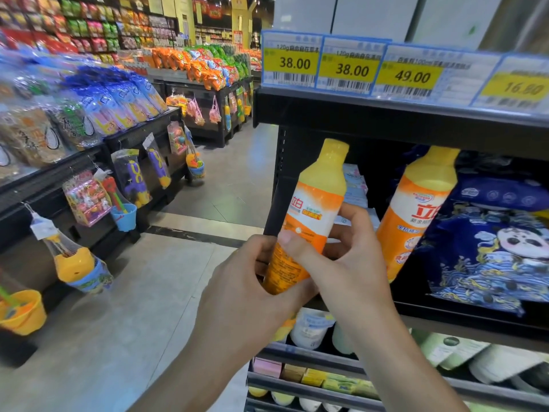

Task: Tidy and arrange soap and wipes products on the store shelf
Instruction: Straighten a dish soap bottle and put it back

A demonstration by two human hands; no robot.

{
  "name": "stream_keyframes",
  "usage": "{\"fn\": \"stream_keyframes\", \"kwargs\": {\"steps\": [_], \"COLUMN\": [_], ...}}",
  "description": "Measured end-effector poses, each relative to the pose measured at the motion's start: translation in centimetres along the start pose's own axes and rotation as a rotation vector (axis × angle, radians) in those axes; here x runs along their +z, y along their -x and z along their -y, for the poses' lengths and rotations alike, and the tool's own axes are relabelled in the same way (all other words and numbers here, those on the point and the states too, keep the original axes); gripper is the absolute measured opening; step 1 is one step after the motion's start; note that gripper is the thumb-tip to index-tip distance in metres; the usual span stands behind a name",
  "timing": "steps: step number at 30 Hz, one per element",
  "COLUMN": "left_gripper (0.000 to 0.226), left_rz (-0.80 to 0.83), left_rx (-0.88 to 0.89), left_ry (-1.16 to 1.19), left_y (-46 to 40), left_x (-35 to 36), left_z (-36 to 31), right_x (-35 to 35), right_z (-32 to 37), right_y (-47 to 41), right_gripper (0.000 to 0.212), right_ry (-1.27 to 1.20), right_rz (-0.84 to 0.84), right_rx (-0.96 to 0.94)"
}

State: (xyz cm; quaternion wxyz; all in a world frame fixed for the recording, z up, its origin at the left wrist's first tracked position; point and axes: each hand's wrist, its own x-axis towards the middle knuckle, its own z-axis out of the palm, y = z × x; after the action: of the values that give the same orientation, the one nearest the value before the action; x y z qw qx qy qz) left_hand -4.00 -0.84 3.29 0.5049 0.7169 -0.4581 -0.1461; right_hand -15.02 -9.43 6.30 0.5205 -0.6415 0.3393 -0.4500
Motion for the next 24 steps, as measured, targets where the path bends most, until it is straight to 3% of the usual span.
{"fn": "stream_keyframes", "kwargs": {"steps": [7,10,15,24], "left_gripper": [0.042,0.042,0.042,0.044], "left_rz": [0.435,0.519,0.561,0.437], "left_rx": [-0.095,-0.123,-0.117,-0.071], "left_ry": [0.354,0.415,0.415,0.356], "left_y": [-1.2,-1.6,-2.0,-1.9], "left_x": [-1.9,-2.7,-3.2,-2.2], "left_z": [0.8,1.1,1.4,1.6], "right_x": [-1.5,-2.0,-2.6,-3.0], "right_z": [0.3,0.5,0.5,0.9], "right_y": [-0.3,-0.3,-0.7,-0.3], "right_gripper": [0.043,0.033,0.038,0.040], "right_ry": [-0.117,-0.149,-0.189,-0.095], "right_rz": [0.234,0.320,0.364,0.367], "right_rx": [0.068,0.077,0.142,0.103]}}
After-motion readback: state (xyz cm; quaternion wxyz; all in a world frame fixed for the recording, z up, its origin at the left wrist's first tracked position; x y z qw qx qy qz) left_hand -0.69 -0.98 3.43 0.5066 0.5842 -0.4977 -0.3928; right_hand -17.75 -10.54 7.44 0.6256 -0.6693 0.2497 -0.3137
